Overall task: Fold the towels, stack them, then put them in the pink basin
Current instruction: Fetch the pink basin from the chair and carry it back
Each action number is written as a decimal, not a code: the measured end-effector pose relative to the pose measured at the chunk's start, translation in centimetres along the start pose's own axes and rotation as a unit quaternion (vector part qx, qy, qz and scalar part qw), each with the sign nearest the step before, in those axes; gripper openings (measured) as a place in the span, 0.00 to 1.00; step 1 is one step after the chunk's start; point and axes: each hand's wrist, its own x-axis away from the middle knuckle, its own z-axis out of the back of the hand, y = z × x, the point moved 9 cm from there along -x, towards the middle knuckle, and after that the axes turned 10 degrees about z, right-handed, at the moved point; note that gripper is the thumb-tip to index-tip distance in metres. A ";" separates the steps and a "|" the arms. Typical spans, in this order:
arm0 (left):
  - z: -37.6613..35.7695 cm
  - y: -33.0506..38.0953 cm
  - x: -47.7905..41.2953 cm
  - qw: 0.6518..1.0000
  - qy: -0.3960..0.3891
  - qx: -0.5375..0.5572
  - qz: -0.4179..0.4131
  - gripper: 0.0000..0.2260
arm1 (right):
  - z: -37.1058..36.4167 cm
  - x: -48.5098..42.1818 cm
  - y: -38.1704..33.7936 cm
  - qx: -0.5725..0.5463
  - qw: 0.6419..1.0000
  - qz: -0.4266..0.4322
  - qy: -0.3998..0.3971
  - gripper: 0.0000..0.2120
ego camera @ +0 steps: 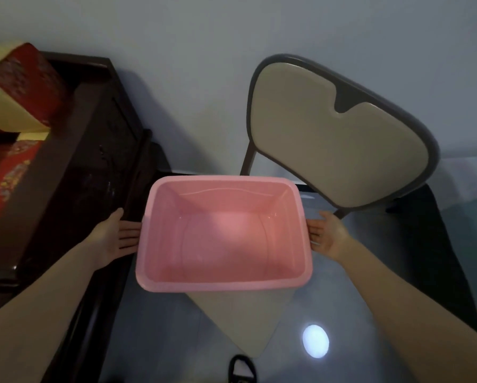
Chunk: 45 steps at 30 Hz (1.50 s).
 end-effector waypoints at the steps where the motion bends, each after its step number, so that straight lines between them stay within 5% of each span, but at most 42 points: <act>1: 0.4 -0.1 0.7 1.000 -0.010 0.004 0.001 0.28 | 0.1 0.4 -0.5 0.008 1.000 -0.001 -0.016 0.24; 12: 8.8 -1.6 15.6 0.998 -0.039 -0.029 -0.051 0.15 | -4.2 12.5 -8.9 0.146 0.970 0.031 -0.193 0.19; 22: 26.5 -9.5 27.6 0.987 0.003 0.130 -0.092 0.17 | -21.0 26.1 -10.9 0.228 0.926 0.114 -0.278 0.03; 25: 33.6 -14.2 31.1 0.979 0.042 0.174 -0.096 0.21 | -27.4 31.5 -9.2 0.257 0.905 0.138 -0.310 0.06; 34: 54.8 -34.1 42.4 0.927 0.161 0.321 -0.107 0.09 | -48.4 52.7 3.1 0.356 0.818 0.188 -0.411 0.12; 45: 74.0 -54.3 48.7 0.863 0.302 0.400 -0.057 0.06 | -69.1 70.0 21.4 0.431 0.730 0.184 -0.498 0.03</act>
